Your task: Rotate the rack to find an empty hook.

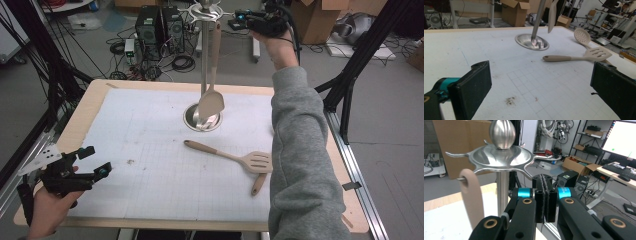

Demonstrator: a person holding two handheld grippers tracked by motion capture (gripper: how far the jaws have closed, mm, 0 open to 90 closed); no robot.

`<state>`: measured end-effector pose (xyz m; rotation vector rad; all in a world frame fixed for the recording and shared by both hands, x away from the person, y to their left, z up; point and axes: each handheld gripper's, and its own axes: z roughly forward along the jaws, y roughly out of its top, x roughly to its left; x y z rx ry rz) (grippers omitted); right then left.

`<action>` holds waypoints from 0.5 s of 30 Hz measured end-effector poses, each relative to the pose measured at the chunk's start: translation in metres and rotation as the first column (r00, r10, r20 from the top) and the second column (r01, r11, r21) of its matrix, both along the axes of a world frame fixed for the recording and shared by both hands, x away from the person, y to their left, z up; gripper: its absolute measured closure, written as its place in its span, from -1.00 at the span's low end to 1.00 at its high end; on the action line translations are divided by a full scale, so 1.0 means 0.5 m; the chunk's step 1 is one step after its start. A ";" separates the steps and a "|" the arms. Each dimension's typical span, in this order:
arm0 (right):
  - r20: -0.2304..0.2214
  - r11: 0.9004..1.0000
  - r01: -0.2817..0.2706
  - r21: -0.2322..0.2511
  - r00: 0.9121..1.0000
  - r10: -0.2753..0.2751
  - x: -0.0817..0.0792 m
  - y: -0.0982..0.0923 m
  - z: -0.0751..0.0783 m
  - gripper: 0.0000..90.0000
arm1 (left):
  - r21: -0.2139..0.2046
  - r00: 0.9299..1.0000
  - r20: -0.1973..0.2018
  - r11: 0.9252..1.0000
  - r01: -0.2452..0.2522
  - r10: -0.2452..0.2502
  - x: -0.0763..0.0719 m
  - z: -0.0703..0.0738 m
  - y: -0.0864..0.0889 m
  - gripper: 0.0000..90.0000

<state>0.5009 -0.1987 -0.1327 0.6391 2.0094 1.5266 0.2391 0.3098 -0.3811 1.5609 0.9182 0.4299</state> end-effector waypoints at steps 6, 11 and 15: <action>0.005 1.000 -0.010 0.013 1.000 0.010 0.013 -0.001 -0.006 0.99 | -0.001 1.000 -0.006 1.000 -0.008 0.008 -0.003 -0.003 0.007 -0.91; 0.010 1.000 -0.023 0.021 1.000 0.023 0.021 0.002 -0.010 0.99 | 0.002 1.000 -0.007 1.000 -0.011 0.011 -0.005 -0.003 0.008 -0.91; 0.014 0.999 -0.028 0.037 1.000 0.028 0.023 0.002 -0.010 0.99 | 0.003 1.000 -0.010 1.000 -0.012 0.012 -0.005 -0.005 0.008 -0.91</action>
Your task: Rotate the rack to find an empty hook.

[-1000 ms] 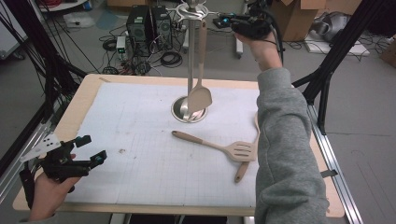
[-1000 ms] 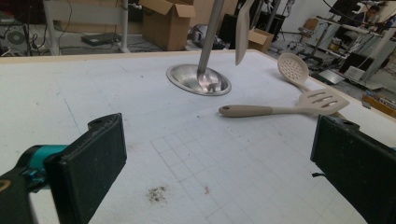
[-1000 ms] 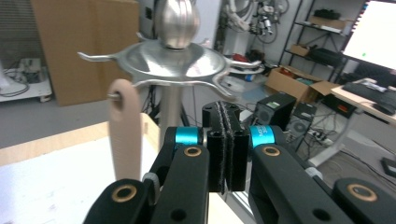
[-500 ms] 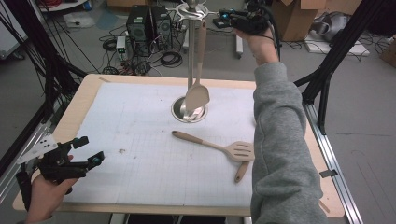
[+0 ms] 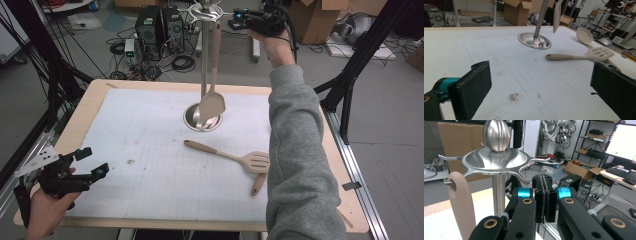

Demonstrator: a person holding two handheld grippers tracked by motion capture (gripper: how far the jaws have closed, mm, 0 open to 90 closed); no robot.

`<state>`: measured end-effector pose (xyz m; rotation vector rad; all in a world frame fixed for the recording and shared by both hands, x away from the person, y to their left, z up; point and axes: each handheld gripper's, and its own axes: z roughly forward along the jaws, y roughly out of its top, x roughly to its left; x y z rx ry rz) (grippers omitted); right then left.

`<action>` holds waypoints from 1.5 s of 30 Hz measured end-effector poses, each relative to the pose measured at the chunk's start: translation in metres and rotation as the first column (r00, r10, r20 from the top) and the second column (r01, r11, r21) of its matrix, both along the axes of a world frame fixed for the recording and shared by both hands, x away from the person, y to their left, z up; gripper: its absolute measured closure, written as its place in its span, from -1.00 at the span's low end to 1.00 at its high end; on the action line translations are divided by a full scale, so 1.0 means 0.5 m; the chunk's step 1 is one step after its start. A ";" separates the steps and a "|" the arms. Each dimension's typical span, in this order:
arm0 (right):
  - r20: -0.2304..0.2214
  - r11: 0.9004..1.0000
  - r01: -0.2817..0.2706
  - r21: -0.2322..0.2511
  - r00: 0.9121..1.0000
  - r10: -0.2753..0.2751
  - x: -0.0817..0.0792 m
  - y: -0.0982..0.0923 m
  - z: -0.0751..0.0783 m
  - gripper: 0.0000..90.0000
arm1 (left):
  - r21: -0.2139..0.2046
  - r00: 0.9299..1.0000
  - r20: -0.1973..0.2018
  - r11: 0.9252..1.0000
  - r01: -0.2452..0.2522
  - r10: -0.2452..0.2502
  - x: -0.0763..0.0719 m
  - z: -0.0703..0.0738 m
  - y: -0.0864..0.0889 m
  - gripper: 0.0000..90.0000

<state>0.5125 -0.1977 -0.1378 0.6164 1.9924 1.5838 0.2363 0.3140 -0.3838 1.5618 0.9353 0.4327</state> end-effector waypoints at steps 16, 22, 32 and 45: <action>-0.009 1.000 -0.014 -0.015 1.000 0.014 0.007 0.011 0.006 0.99 | 0.002 1.000 -0.007 1.000 -0.010 0.010 -0.005 -0.003 0.007 -0.91; 0.003 0.999 -0.027 -0.030 1.000 0.027 0.001 0.011 0.007 1.00 | 0.005 1.000 -0.009 1.000 -0.003 0.004 -0.004 -0.005 0.004 -0.91; 0.016 0.998 -0.042 -0.041 0.999 0.043 -0.011 0.010 -0.001 1.00 | 0.006 1.000 -0.012 1.000 -0.002 0.002 -0.003 -0.005 0.001 -0.91; 0.039 0.996 -0.074 -0.058 0.996 0.076 -0.037 0.017 0.007 1.00 | 0.009 1.000 -0.011 1.000 0.009 -0.009 0.000 -0.006 -0.005 -0.91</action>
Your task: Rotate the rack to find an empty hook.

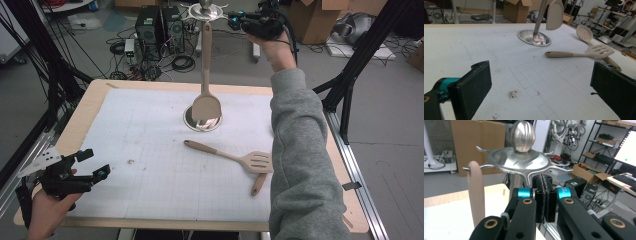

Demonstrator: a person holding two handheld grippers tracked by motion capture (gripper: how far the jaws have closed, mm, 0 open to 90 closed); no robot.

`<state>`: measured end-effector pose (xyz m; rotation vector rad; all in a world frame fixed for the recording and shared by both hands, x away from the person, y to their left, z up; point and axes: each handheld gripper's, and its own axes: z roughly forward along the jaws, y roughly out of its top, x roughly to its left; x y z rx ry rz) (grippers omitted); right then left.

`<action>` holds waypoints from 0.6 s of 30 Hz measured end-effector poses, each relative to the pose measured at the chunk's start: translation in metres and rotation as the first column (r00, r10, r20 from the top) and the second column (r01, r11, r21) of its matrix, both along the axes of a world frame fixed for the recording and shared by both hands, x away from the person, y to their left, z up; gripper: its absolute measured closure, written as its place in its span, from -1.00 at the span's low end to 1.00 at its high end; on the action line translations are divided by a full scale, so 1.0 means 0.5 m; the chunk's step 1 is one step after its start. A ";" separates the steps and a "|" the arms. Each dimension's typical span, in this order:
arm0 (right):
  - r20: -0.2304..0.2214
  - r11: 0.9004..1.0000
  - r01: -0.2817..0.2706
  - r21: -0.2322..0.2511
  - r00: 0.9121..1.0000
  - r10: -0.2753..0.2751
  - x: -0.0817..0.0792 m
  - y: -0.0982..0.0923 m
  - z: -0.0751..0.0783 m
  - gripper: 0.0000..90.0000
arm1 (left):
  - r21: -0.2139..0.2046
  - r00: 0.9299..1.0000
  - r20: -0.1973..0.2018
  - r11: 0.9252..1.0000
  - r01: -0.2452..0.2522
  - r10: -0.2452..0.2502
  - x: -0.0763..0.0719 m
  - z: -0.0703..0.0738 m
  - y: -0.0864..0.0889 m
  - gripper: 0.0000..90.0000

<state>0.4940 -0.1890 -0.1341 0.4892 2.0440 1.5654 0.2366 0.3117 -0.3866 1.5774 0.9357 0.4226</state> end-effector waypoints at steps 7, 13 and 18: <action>0.000 1.000 -0.016 0.002 1.000 0.016 -0.014 0.002 -0.004 1.00 | 0.001 1.000 0.003 1.000 0.009 -0.009 0.002 0.001 -0.007 -0.91; 0.007 0.999 -0.037 -0.007 0.999 0.037 -0.028 0.009 -0.005 1.00 | 0.006 1.000 0.000 1.000 0.015 -0.015 0.004 0.000 -0.011 -0.91; 0.012 0.998 -0.059 -0.013 0.998 0.059 -0.034 0.019 -0.004 1.00 | 0.006 1.000 0.000 1.000 0.017 -0.017 0.006 0.001 -0.013 -0.91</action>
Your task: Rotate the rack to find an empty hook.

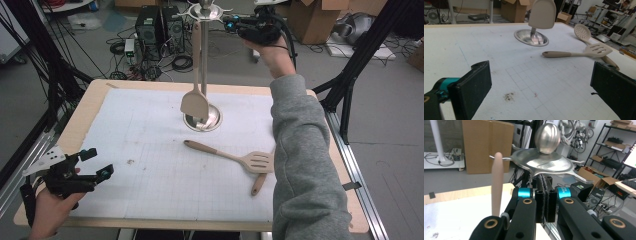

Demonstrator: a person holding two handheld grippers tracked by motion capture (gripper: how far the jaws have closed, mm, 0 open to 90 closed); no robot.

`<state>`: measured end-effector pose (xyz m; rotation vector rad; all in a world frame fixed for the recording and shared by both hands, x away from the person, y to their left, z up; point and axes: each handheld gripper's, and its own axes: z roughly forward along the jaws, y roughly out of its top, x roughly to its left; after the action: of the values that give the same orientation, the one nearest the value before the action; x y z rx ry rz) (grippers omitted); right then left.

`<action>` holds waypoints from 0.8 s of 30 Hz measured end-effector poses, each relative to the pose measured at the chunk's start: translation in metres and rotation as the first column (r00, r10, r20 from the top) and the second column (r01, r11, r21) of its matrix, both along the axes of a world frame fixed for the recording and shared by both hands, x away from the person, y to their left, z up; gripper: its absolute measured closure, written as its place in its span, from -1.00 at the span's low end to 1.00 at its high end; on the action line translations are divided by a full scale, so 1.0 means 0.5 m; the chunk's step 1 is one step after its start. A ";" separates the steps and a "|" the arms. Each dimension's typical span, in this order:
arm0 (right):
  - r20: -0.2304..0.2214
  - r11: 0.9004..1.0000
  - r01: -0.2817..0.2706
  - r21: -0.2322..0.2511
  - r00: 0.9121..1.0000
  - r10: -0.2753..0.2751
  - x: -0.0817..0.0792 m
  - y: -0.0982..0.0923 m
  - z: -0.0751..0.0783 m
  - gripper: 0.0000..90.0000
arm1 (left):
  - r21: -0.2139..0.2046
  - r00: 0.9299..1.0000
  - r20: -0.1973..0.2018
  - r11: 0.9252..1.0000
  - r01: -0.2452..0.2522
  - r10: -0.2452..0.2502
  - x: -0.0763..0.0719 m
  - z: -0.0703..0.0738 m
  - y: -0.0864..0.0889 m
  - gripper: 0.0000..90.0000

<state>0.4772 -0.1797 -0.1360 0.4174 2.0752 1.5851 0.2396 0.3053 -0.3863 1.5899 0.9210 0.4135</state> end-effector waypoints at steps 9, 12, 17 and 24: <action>0.002 0.999 -0.043 -0.007 0.999 0.043 -0.013 0.024 0.001 1.00 | 0.000 1.000 -0.002 1.000 0.004 -0.004 0.002 -0.001 -0.004 -0.91; 0.002 0.999 -0.052 -0.012 0.999 0.052 -0.017 0.033 0.002 1.00 | -0.003 1.000 -0.002 1.000 0.007 -0.007 0.002 -0.001 -0.006 -0.91; 0.001 0.998 -0.056 -0.004 0.998 0.056 -0.021 0.045 0.001 1.00 | 0.000 1.000 -0.001 1.000 0.010 -0.010 0.002 -0.001 -0.008 -0.91; -0.020 0.999 -0.041 0.032 0.999 0.042 -0.024 0.056 -0.004 1.00 | 0.001 1.000 -0.003 1.000 0.012 -0.012 0.004 -0.002 -0.009 -0.91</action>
<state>0.4652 -0.1517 -0.1379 0.4063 2.0895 1.6459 0.2415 0.3008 -0.3872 1.5969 0.9129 0.4034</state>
